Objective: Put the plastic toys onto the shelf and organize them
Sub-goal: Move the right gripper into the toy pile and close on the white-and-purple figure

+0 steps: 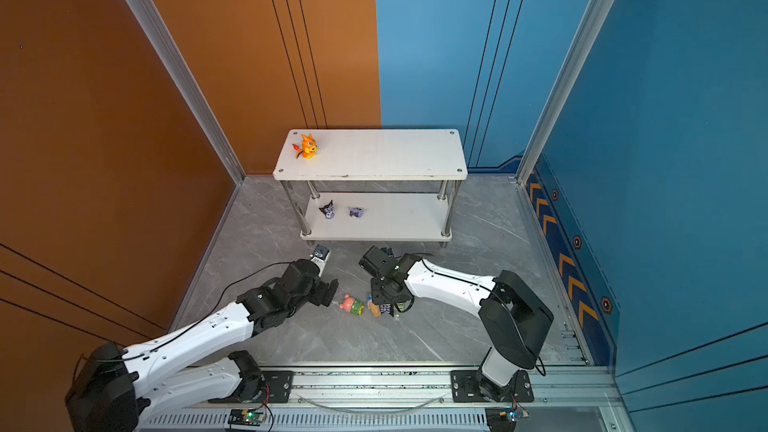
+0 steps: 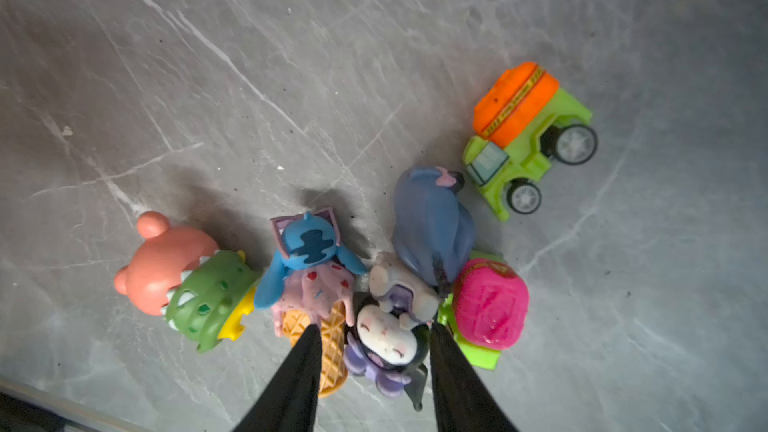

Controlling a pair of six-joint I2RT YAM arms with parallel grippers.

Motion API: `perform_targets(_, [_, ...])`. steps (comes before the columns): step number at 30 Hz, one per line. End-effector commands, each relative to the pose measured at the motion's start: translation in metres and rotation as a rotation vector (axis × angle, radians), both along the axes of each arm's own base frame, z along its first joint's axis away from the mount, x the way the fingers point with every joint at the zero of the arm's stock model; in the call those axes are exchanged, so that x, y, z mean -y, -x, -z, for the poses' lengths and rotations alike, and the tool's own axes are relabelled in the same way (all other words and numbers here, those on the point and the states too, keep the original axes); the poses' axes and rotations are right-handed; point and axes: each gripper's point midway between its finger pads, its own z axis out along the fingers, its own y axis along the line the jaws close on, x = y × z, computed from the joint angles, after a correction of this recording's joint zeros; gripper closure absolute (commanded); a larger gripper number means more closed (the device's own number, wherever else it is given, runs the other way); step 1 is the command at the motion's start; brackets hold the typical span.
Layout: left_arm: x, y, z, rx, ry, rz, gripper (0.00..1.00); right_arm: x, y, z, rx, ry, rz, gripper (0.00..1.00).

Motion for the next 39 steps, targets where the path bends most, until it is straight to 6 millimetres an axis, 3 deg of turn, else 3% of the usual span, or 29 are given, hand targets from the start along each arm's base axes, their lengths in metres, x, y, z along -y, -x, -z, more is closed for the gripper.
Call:
perform_targets(1, [-0.001, -0.001, 0.0, 0.007, -0.012, 0.0, 0.02, 0.007, 0.006, 0.01, -0.027, 0.061, 0.044, 0.55])
perform_targets(17, [-0.001, -0.003, 0.001, 0.002, -0.013, 0.001, 0.02, 0.029, 0.021, 0.051, -0.103, 0.12, 0.078, 0.56])
perform_targets(20, [0.0, -0.003, 0.0, 0.0, -0.008, 0.003, 0.02, 0.033, 0.021, 0.051, -0.097, 0.122, 0.071, 0.65])
perform_targets(26, [0.011, -0.007, -0.009, 0.024, 0.039, 0.032, 0.02, 0.029, 0.011, 0.02, -0.051, 0.03, -0.034, 0.72])
perform_targets(30, [0.029, -0.006, -0.014, 0.013, 0.092, 0.103, 0.02, 0.018, 0.01, -0.024, -0.001, -0.114, -0.214, 0.76])
perform_targets(34, [0.053, -0.002, -0.023, 0.022, 0.159, 0.207, 0.02, 0.001, 0.027, -0.066, 0.026, -0.299, -0.426, 0.74])
perform_targets(36, [0.061, -0.001, -0.026, 0.023, 0.187, 0.236, 0.02, 0.007, 0.029, -0.07, 0.054, -0.28, -0.472, 0.72])
perform_targets(39, [0.066, -0.003, -0.028, 0.013, 0.182, 0.247, 0.02, 0.028, 0.027, -0.056, 0.036, -0.156, -0.469, 0.71])
